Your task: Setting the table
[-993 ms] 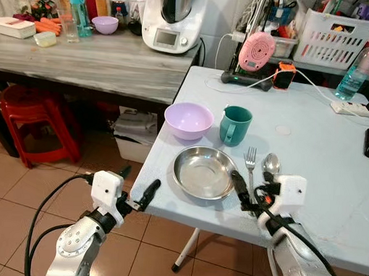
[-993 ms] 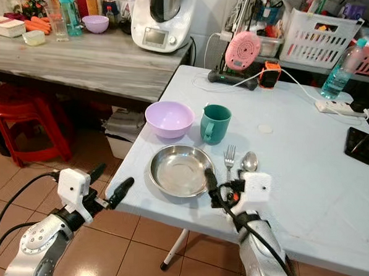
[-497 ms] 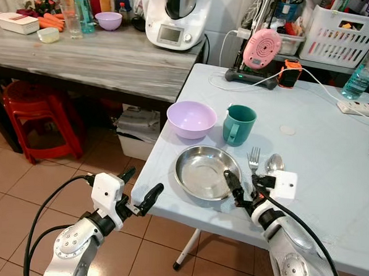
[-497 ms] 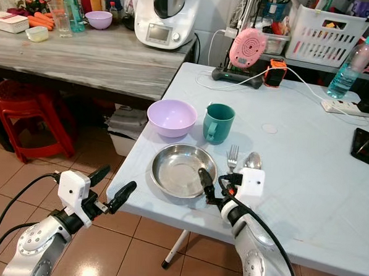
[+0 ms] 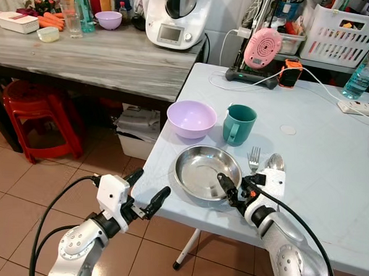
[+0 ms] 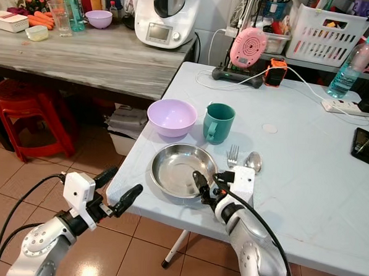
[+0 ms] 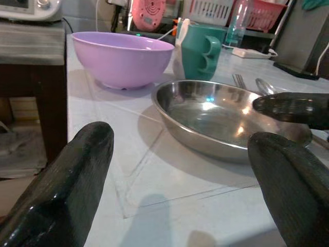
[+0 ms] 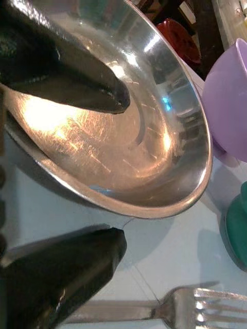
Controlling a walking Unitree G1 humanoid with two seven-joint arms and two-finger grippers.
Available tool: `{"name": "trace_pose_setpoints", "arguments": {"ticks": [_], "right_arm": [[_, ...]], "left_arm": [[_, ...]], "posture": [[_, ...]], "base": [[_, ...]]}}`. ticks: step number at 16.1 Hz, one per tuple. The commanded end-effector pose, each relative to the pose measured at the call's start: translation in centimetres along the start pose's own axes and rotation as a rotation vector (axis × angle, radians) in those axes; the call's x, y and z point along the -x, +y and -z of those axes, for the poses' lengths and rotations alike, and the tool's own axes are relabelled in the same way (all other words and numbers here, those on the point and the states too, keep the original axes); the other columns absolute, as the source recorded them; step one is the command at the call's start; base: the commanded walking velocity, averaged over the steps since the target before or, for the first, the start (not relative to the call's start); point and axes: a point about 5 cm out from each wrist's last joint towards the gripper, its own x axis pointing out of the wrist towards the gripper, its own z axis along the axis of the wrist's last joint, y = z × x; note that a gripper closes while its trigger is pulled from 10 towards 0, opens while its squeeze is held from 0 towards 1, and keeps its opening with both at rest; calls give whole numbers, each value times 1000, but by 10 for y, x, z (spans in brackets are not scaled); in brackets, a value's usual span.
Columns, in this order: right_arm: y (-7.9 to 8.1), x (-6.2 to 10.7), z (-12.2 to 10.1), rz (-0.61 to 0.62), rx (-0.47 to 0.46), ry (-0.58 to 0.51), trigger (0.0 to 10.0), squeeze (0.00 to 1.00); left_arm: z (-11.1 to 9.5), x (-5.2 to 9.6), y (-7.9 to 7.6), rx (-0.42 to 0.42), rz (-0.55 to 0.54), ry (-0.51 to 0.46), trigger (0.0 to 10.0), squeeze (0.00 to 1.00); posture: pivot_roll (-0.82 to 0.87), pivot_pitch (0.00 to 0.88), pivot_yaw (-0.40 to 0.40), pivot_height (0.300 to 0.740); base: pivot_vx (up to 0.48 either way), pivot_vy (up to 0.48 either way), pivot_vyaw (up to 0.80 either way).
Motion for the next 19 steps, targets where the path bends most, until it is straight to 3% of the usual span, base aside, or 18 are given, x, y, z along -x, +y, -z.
{"name": "trace_pose_setpoints", "arguments": {"ticks": [1,6,11,19], "right_arm": [[1,-2,-2,-5,-14,7,0,0],[3,-5,1,-7,-47,30,0,0],[0,-8,3,44,-137,40,0,0],[-3,-11,8,95,-189,54,0,0]], "left_arm": [[-3,-1,-4,-5,31,-18,10000,0],[-2,0,-7,-7,63,-20,10000,0],[-1,1,-13,11,135,-23,10000,0],[2,3,-10,6,164,-21,10000,0]], "posture": [[5,0,-42,740],[5,0,-42,740],[0,0,-50,740],[3,0,-43,740]], "base": [[0,0,0],[0,0,0],[0,0,0],[0,0,0]]}}
